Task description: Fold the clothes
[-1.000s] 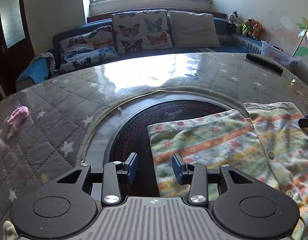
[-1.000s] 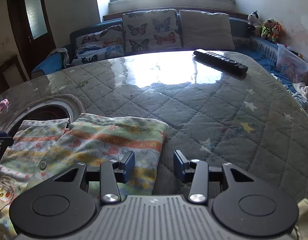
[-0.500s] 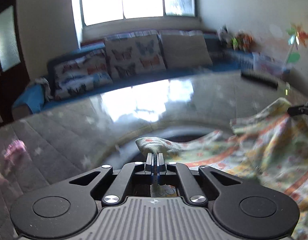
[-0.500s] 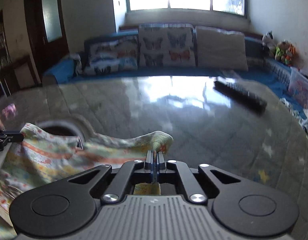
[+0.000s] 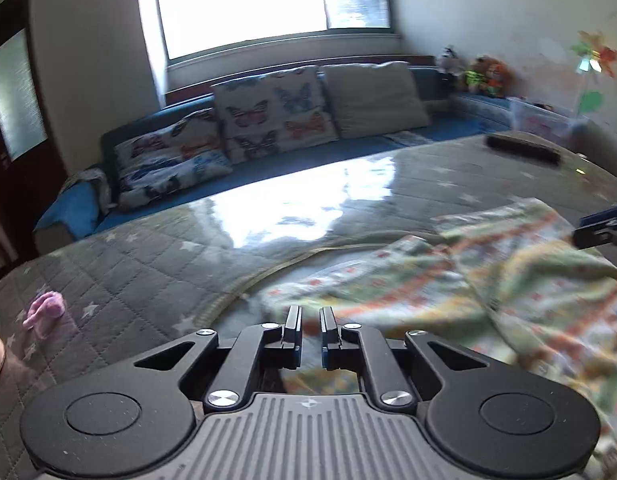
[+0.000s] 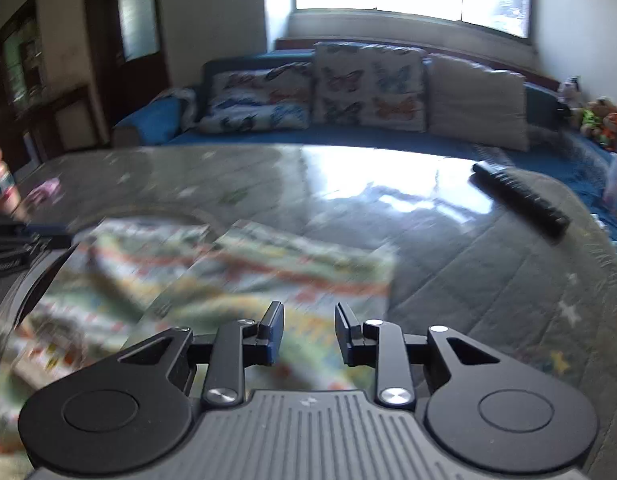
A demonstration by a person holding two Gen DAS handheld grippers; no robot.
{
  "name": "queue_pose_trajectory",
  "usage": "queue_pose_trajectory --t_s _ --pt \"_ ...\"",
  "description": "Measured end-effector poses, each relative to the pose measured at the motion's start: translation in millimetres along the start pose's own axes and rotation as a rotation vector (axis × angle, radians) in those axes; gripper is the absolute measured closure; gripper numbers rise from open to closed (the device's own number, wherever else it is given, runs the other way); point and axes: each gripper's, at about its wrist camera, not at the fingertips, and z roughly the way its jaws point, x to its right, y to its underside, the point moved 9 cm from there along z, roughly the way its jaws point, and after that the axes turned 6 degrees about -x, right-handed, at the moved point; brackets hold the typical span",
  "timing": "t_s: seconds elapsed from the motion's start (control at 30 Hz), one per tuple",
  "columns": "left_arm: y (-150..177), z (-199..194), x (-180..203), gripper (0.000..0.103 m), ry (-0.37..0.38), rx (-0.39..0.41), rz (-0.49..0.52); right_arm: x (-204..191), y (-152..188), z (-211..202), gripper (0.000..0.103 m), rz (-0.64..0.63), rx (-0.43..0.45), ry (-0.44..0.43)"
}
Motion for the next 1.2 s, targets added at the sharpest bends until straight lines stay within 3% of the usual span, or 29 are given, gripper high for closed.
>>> queue_pose_trajectory --t_s 0.17,0.3,0.53,0.97,1.2 --pt "29 -20 50 0.093 0.102 -0.019 0.123 -38 32 -3 0.072 -0.088 -0.050 -0.064" --pt "51 -31 83 0.093 0.178 -0.025 0.200 -60 47 -12 0.068 -0.172 -0.044 -0.063" --pt "73 -56 116 0.095 0.254 0.011 0.254 -78 73 -37 0.068 -0.252 -0.039 -0.063" --pt "97 -97 120 0.093 0.396 0.001 0.106 -93 127 -92 0.068 -0.228 -0.077 -0.125" --pt "88 -114 93 0.093 0.332 0.060 0.015 -132 123 -123 0.067 -0.243 0.000 -0.235"
